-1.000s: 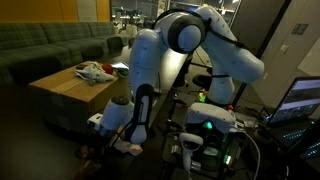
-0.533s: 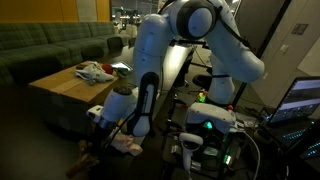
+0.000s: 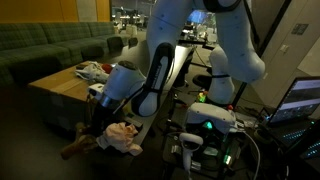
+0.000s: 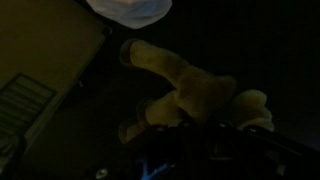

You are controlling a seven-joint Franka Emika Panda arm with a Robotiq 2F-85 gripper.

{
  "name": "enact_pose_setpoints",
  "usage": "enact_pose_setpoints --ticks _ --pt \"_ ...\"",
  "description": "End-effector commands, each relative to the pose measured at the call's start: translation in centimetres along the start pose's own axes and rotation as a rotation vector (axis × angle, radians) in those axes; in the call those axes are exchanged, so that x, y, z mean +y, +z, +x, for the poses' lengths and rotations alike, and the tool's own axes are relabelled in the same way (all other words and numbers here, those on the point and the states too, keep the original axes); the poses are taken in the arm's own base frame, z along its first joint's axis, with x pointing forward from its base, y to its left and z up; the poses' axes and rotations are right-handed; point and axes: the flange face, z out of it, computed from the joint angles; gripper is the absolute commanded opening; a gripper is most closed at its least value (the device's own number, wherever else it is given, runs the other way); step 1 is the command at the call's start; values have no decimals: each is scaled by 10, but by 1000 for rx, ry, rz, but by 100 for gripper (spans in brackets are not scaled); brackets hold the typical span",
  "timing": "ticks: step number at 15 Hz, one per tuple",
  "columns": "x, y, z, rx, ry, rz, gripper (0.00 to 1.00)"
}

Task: Pick up all the objects that are on the box and put them on the table, then pick up the objects that are on the table and put them on the box

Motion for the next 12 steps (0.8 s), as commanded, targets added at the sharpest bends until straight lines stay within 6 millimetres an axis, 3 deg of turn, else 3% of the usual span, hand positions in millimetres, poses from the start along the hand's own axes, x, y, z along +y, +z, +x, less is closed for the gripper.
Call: enact_pose_setpoints --ticks 1,7,10,12 --pt "19 -60 15 21 13 -23 3" --pt "77 -129 51 85 87 -86 3" --pt "114 -147 66 103 134 -128 3" --pt "139 -149 75 105 162 -161 3"
